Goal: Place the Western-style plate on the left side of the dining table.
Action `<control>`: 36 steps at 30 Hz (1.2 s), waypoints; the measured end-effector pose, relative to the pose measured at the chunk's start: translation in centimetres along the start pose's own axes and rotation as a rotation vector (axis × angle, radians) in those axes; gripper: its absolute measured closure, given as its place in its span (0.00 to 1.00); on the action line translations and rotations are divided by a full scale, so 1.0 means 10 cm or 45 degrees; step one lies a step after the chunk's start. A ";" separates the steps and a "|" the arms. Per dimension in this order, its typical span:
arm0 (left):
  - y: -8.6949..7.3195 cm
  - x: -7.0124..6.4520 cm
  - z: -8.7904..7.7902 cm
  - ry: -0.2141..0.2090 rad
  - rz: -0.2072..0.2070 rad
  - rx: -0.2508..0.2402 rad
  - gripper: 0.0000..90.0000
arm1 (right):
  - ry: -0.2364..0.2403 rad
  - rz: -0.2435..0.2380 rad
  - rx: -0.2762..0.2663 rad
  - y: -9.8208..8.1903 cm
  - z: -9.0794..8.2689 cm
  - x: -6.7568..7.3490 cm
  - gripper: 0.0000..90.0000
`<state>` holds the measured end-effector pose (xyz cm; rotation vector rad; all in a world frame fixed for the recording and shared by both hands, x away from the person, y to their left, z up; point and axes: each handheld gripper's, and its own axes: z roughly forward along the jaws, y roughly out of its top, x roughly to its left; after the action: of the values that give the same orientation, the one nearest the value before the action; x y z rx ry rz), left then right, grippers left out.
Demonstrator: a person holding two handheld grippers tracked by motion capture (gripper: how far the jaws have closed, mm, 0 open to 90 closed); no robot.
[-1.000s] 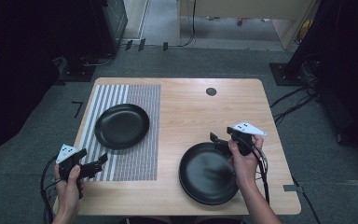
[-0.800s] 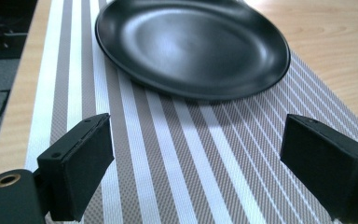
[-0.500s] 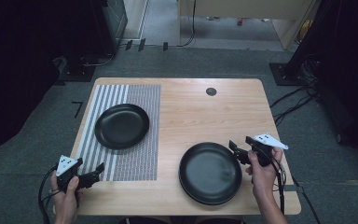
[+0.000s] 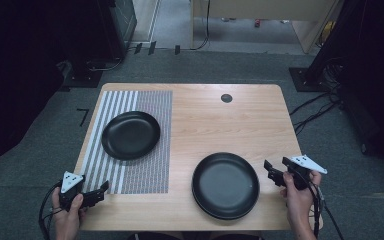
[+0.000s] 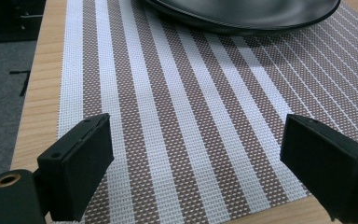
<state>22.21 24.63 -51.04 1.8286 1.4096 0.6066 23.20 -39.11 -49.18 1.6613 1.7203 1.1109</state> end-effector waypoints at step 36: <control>-0.06 0.00 0.04 0.021 0.026 0.090 0.10 | -0.199 -0.091 0.178 -0.34 0.00 -0.28 0.25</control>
<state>22.07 24.61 -51.76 1.8995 1.4413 0.5905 21.66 -41.58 -52.47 1.7066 1.7753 0.8217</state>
